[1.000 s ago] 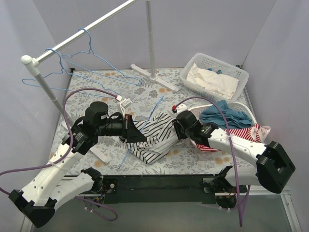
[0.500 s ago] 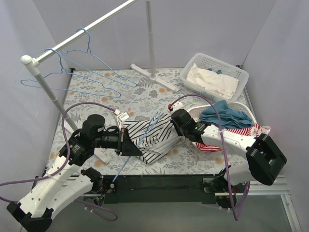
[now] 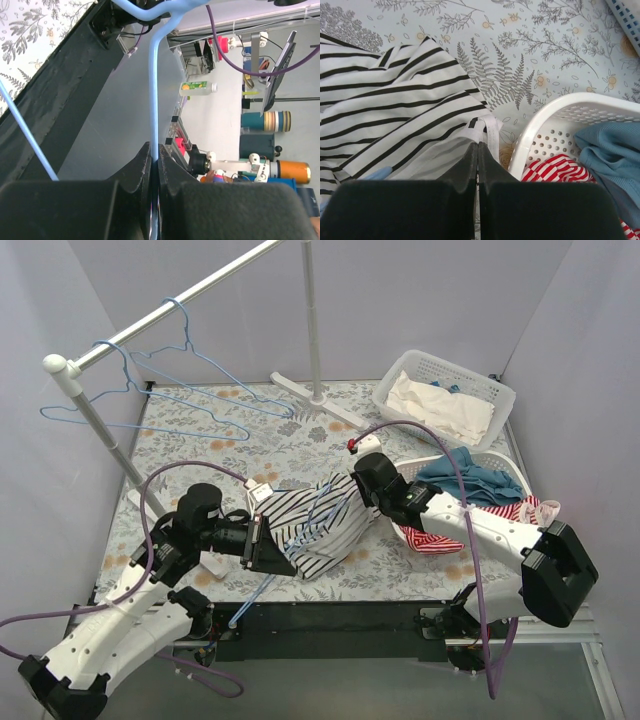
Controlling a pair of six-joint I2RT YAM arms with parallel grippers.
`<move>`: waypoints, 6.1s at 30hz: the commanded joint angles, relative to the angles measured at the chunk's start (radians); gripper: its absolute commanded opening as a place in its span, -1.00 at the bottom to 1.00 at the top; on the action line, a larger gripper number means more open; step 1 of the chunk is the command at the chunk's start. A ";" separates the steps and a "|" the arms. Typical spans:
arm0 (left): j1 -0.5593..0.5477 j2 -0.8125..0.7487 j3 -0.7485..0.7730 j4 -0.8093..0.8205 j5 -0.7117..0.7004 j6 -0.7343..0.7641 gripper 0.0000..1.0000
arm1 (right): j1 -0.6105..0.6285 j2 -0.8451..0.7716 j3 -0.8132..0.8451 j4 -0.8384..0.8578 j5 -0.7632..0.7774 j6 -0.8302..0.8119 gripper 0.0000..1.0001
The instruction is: Place the tank top on the hanger
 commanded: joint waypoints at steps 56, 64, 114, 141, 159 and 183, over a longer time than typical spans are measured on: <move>-0.007 0.390 -0.415 1.555 0.074 -0.469 -1.00 | 0.004 -0.306 0.087 -0.056 -0.246 0.095 -0.97; -0.009 0.577 -0.400 1.868 0.069 -0.572 -1.00 | 0.004 -0.384 0.027 0.006 -0.301 0.069 -0.95; -0.078 0.397 -0.166 0.731 -0.486 -0.172 -0.16 | 0.128 -0.380 -0.088 0.283 -0.212 -0.196 -0.97; -0.184 0.425 -0.123 0.253 -1.072 -0.073 -0.37 | 0.160 -0.352 -0.076 0.266 -0.113 -0.183 -0.97; -0.207 0.412 -0.099 0.273 -1.084 -0.020 -1.00 | 0.165 -0.332 -0.031 0.222 0.100 -0.147 -0.97; -0.207 0.159 -0.042 0.104 -1.014 0.032 -1.00 | 0.165 -0.261 0.061 0.154 0.294 -0.120 -0.97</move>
